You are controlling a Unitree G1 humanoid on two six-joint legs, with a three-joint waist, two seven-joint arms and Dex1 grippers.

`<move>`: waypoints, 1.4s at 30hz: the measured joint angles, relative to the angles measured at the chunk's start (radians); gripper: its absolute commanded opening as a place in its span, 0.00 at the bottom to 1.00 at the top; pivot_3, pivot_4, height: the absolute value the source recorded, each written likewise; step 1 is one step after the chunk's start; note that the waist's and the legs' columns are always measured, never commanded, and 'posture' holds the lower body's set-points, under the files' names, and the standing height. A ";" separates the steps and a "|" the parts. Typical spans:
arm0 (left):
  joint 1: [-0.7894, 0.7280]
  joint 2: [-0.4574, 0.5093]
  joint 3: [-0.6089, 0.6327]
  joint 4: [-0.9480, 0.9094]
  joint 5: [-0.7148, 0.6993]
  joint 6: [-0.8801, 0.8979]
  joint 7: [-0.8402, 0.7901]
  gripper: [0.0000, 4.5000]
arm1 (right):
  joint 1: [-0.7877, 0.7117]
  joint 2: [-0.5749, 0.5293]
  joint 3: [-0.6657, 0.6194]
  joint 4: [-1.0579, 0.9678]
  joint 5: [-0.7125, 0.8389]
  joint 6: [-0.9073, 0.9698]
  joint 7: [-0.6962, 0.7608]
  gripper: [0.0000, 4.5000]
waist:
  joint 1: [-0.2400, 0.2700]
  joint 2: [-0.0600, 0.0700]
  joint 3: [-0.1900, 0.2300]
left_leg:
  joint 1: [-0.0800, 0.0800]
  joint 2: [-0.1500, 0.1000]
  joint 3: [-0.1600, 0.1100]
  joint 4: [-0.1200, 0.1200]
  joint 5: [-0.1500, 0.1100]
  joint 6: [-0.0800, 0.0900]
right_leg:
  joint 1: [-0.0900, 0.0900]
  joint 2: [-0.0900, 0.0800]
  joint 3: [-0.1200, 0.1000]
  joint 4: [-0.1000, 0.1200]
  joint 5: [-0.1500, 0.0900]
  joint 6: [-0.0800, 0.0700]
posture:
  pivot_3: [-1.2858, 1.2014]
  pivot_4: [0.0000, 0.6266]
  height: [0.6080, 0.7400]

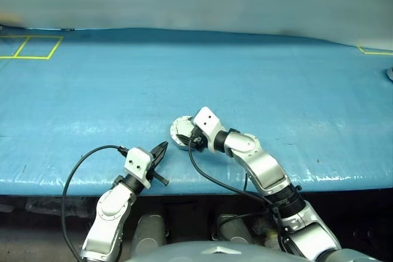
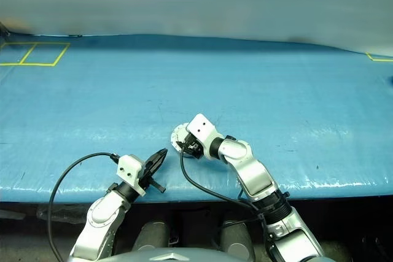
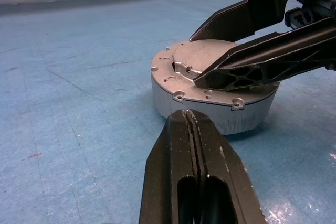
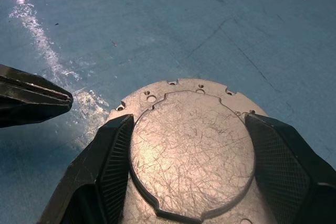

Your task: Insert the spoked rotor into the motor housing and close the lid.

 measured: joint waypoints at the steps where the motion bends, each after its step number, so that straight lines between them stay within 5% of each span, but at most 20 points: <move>1: 0.000 0.000 0.000 0.000 0.000 0.003 0.000 0.00 | -0.003 -0.001 0.003 0.000 -0.002 0.001 0.001 0.67 | 0.000 0.000 0.000 | 0.000 0.000 0.000 0.000 0.000 0.000 | 0.000 0.000 0.000 0.000 0.000 0.000 | 0.52 0.24 1.00; 13: -0.058 -0.020 0.100 -0.065 -0.039 0.112 0.091 0.00 | -0.018 -0.004 0.008 0.001 -0.019 0.023 0.012 0.67 | 0.002 0.000 0.000 | 0.000 0.000 -0.001 0.000 0.000 0.000 | 0.000 0.000 -0.001 0.000 0.000 0.000 | 0.52 0.24 1.00; 25: -0.365 0.030 0.255 -0.153 -0.591 0.823 0.095 0.00 | -0.017 0.003 0.008 0.004 -0.020 0.024 0.007 0.67 | 0.002 -0.002 -0.001 | 0.003 -0.004 -0.001 0.001 0.004 0.004 | 0.005 0.003 -0.001 0.001 -0.001 0.004 | 0.52 0.24 1.00; 42: -0.481 -0.021 0.182 -0.042 -0.546 1.031 0.185 0.00 | -0.014 0.008 0.008 -0.001 -0.020 0.038 -0.003 0.67 | 0.003 -0.002 -0.001 | 0.004 -0.004 -0.002 0.001 0.004 0.003 | 0.005 0.003 -0.001 0.001 0.000 0.001 | 0.52 0.24 1.00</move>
